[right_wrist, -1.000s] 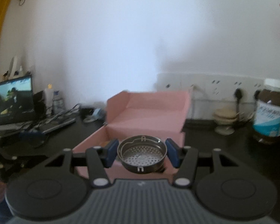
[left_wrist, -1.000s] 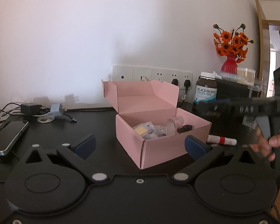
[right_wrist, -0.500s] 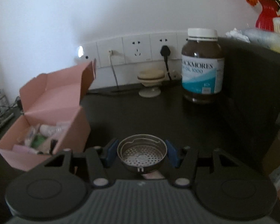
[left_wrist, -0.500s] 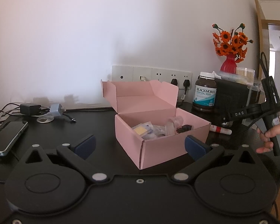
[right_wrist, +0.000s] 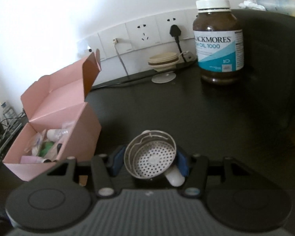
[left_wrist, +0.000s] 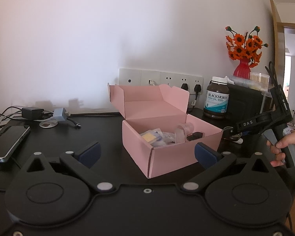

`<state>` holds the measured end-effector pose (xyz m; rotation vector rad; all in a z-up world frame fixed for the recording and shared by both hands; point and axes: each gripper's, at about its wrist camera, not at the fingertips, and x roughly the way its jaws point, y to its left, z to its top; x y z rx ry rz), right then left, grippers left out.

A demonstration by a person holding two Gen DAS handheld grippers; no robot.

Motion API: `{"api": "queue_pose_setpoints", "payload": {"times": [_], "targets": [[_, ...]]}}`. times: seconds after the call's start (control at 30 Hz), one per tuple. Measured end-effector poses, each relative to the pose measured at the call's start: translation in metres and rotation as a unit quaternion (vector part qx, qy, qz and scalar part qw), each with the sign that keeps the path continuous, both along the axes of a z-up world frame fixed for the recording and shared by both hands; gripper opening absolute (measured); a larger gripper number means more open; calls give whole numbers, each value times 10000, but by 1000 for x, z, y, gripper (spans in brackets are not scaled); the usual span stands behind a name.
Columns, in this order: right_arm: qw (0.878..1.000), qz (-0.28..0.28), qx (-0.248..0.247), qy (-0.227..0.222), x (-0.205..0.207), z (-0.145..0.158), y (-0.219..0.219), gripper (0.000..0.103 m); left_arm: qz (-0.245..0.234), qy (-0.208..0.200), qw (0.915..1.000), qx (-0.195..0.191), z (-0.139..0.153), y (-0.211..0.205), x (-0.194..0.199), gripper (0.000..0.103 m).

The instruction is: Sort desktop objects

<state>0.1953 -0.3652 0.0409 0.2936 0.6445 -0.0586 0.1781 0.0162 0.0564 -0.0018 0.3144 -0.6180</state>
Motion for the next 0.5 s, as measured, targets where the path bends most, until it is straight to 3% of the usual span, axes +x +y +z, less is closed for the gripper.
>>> {"api": "queue_pose_setpoints", "payload": {"times": [0.5], "targets": [[9993,138,346,1,1,1,0,54,-16,2,10000,1,0,0,0,103]]}}
